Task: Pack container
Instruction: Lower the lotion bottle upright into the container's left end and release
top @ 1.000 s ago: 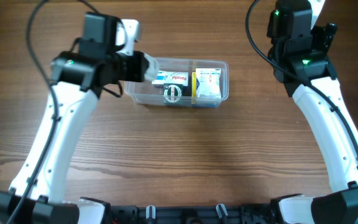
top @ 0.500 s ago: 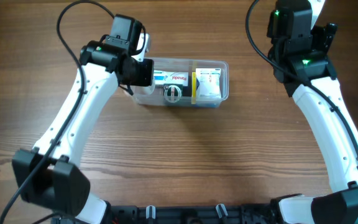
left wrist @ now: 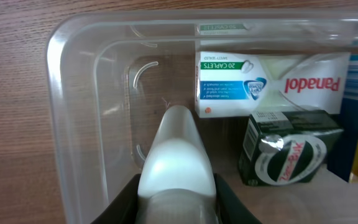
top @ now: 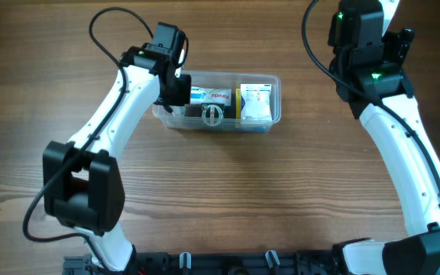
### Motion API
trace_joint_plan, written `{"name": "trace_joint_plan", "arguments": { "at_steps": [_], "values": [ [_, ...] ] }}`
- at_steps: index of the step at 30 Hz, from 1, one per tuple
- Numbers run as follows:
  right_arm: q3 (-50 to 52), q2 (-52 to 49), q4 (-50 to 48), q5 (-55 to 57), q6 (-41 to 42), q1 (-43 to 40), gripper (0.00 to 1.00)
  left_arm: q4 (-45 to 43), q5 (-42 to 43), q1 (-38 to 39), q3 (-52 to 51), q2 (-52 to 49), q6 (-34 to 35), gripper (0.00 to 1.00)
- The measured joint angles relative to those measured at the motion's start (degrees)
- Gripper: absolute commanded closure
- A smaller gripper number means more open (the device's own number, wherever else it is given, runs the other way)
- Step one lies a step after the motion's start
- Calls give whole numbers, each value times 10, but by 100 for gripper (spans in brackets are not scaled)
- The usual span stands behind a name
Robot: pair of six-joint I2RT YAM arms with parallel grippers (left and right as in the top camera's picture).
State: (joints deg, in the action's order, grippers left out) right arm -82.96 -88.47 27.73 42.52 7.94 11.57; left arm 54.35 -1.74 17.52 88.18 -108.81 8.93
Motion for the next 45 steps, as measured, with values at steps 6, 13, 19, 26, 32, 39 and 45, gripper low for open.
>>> {"name": "trace_joint_plan", "arguments": {
  "at_steps": [6, 13, 19, 26, 32, 39, 45],
  "values": [
    [0, 0, 0, 0, 0, 0, 0, -9, -4, 0, 0, -11, 2, 85],
    [0, 0, 0, 0, 0, 0, 0, -10, -11, 0, 0, -14, 2, 85],
    [0, 0, 0, 0, 0, 0, 0, -13, -23, 0, 0, -14, 2, 86],
    [0, 0, 0, 0, 0, 0, 0, -43, -30, 0, 0, -14, 2, 87],
    [0, 0, 0, 0, 0, 0, 0, -54, -30, 0, 0, -14, 2, 87],
    [0, 0, 0, 0, 0, 0, 0, -62, -30, 0, -3, -14, 2, 86],
    [0, 0, 0, 0, 0, 0, 0, -77, -30, 0, -23, -16, 2, 85]
  ]
}}
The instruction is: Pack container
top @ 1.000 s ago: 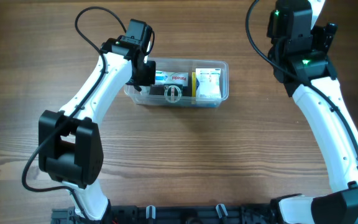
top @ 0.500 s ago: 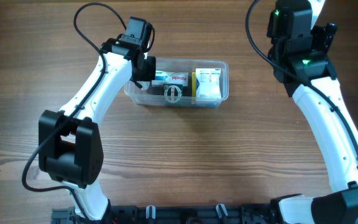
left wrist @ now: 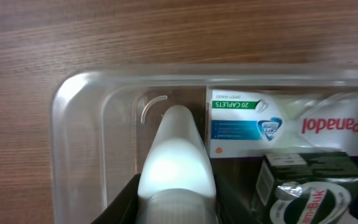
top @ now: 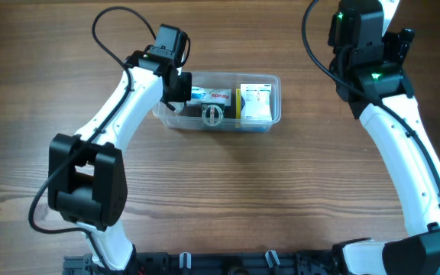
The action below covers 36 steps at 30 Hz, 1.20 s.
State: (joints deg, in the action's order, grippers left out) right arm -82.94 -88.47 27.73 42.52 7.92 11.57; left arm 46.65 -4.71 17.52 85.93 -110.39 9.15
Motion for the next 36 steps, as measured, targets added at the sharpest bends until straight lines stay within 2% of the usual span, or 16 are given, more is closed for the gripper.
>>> {"name": "trace_joint_plan", "arguments": {
  "at_steps": [2, 4, 5, 6, 7, 8, 10, 11, 24, 30, 36],
  "values": [
    [0, 0, 0, 0, 0, 0, 0, -5, 0, 0, -3, -3, 0, 80],
    [0, 0, 0, 0, 0, 0, 0, -6, 0, 0, -3, -5, 0, 66],
    [0, 0, 0, 0, 0, 0, 0, -7, 0, 0, -3, -5, 0, 58],
    [0, 0, 0, 0, 0, 0, 0, -7, 0, 0, -3, -5, 3, 44],
    [0, 0, 0, 0, 0, 0, 0, -7, 0, 0, -3, -5, 1, 26],
    [0, 0, 0, 0, 0, 0, 0, -7, -1, 0, -3, -5, 3, 16],
    [0, 0, 0, 0, 0, 0, 0, -10, -2, 0, -3, -5, 3, 4],
    [0, 0, 0, 0, 0, 0, 0, -12, 1, 0, -3, -5, 5, 1],
    [0, 0, 0, 0, 0, 0, 0, -12, 0, 1, -3, 3, 6, 0],
    [0, 0, 0, 0, 0, 0, 0, -13, 0, 3, -4, 71, 6, 1],
    [0, 0, 0, 0, 0, 0, 0, -6, 0, 15, -4, 178, 6, 0]
  ]
}}
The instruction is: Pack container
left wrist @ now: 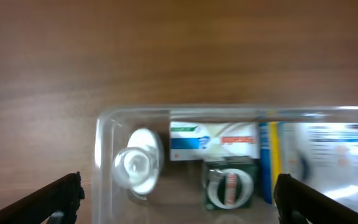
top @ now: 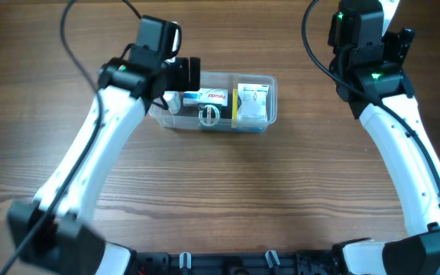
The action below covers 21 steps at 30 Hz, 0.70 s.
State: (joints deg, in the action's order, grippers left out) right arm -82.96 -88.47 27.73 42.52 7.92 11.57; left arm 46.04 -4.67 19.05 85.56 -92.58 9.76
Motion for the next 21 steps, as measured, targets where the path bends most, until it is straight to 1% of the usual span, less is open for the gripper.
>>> {"name": "trace_joint_plan", "arguments": {
  "at_steps": [4, 7, 9, 14, 17, 21],
  "values": [
    [0, 0, 0, 0, 0, 0, 0, 36, -1, -3, 0, 91, 0, 0],
    [0, 0, 0, 0, 0, 0, 0, 77, -17, -17, 0, 174, 0, 0],
    [0, 0, 0, 0, 0, 0, 0, 120, -56, -37, 0, 252, 0, 0],
    [0, 0, 1, 0, 0, 0, 0, 190, -104, -57, 0, 374, 0, 0],
    [0, 0, 1, 0, 0, 0, 0, 218, -114, -57, 0, 442, 0, 0],
    [0, 0, 1, 0, 0, 0, 0, 226, -121, -57, 0, 513, 0, 0]
  ]
}}
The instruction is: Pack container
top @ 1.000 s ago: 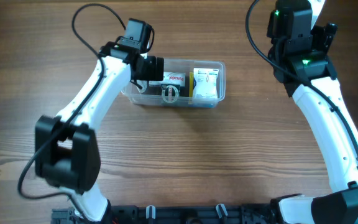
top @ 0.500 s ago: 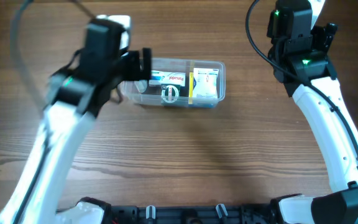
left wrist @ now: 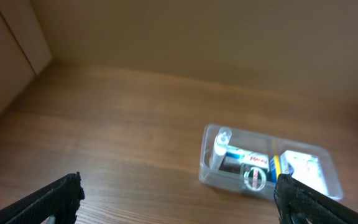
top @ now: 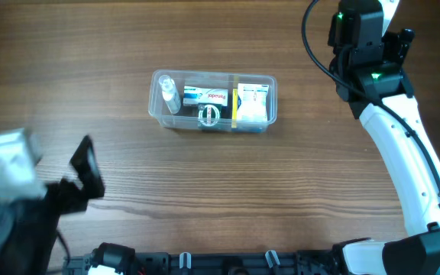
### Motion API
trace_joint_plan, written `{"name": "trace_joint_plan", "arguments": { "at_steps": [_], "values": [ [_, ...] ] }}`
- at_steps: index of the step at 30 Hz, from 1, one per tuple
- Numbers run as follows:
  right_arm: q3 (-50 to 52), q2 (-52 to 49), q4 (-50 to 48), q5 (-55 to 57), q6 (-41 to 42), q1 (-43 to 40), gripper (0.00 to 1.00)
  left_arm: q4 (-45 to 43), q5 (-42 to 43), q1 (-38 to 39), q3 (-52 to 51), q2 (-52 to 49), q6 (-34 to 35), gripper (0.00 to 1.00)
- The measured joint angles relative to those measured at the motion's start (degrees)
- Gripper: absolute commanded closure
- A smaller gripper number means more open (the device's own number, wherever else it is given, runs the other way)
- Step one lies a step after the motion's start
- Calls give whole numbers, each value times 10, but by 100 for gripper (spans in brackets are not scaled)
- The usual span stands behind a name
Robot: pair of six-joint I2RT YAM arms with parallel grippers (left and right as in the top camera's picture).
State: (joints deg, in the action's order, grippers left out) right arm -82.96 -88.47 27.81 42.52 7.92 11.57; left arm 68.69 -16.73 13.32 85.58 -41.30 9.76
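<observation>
The clear plastic container lies in the middle of the table, far ahead in the left wrist view. A white bottle stands at its left end. Beside it are a Panadol box, a dark green box with a round label and a white and yellow box. My left gripper is open and empty, high above the table and well back from the container; one black finger shows at lower left. My right gripper is at the top right; its jaws are hard to make out.
The right arm runs along the right side of the wooden table. A pale wall or panel rises beyond the table's far left in the left wrist view.
My left arm has pulled away from just above the container to the lower left corner and risen. The container and its contents have not moved. The right arm is unchanged.
My left gripper first held the white bottle inside the container's left end. Then it held the bottle closer to the far left corner. Then it stood open above the container with the bottle upright inside. Now it is far back, empty.
</observation>
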Motion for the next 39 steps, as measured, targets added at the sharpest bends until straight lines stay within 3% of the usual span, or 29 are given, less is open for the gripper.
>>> {"name": "trace_joint_plan", "arguments": {
  "at_steps": [13, 24, 30, 39],
  "values": [
    [0, 0, 0, 0, 0, 0, 0, 5, -15, 0, 0, 114, 0, 0],
    [0, 0, 0, 0, 0, 0, 0, 141, 32, -39, -4, 119, 0, 0],
    [0, 0, 0, 0, 0, 0, 0, 60, 68, -111, -60, 179, 0, 0],
    [0, 0, 0, 0, 0, 0, 0, -102, 81, -165, -279, 313, 0, 0]
  ]
}}
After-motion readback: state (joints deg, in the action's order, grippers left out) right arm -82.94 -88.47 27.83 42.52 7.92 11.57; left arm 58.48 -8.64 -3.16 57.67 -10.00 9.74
